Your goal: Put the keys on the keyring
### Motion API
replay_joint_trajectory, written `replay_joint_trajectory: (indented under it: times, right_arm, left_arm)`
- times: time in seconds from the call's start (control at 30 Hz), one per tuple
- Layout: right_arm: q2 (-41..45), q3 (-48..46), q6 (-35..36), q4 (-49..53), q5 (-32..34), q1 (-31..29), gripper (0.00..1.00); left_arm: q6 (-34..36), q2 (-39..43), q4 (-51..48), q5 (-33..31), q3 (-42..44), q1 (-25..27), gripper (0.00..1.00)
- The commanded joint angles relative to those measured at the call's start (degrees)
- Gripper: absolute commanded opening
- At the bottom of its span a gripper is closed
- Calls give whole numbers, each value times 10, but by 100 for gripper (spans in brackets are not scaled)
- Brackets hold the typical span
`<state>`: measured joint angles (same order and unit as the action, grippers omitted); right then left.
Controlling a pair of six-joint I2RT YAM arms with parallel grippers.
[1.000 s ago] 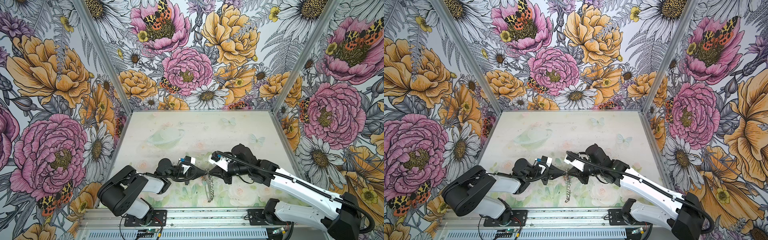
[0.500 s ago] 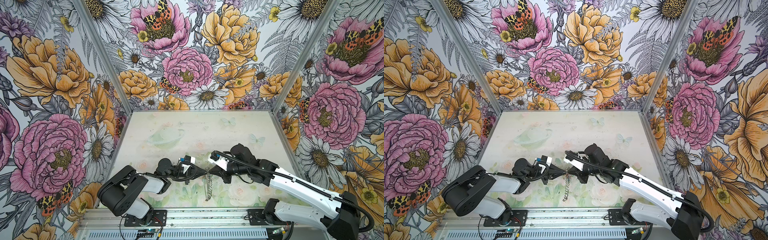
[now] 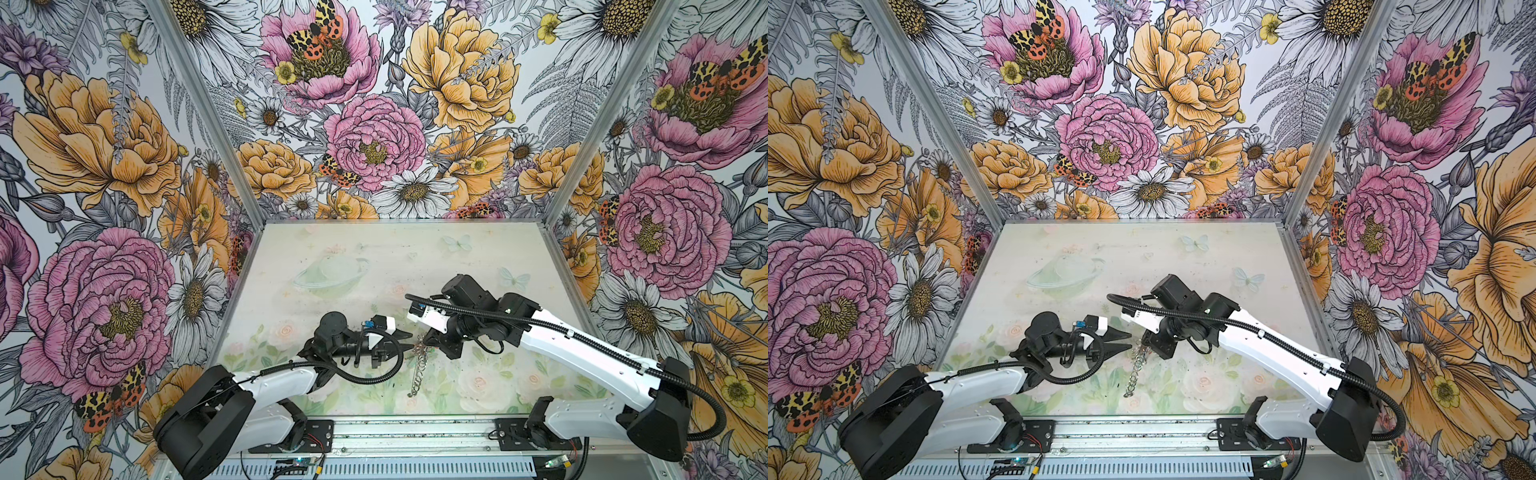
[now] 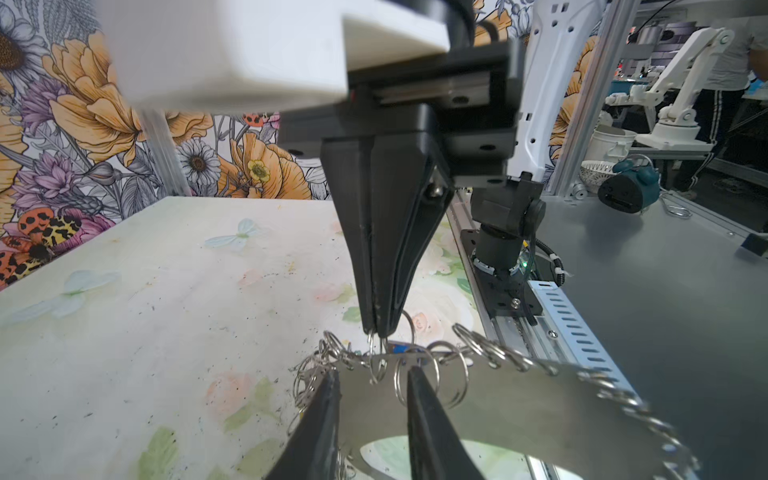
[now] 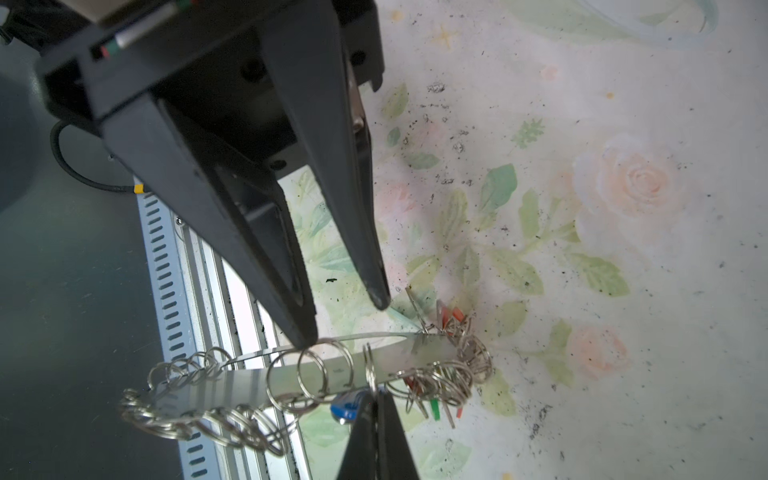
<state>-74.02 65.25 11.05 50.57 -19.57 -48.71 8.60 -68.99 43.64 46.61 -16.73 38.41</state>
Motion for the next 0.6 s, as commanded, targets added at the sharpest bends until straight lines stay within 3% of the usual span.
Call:
replay_joint_trajectory:
  times: [0.0, 0.4, 0.57]
  right_arm:
    - [-15, 46, 32, 38, 13, -9, 0]
    - [-54, 92, 46, 43, 5, -24, 0]
    - [-59, 98, 47, 42, 10, -24, 0]
  left_arm:
    - [18, -2, -33, -21, -11, 4, 28]
    - [1, -6, -32, 10, -17, 11, 23]
    - [1, -10, -35, 10, -20, 13, 15]
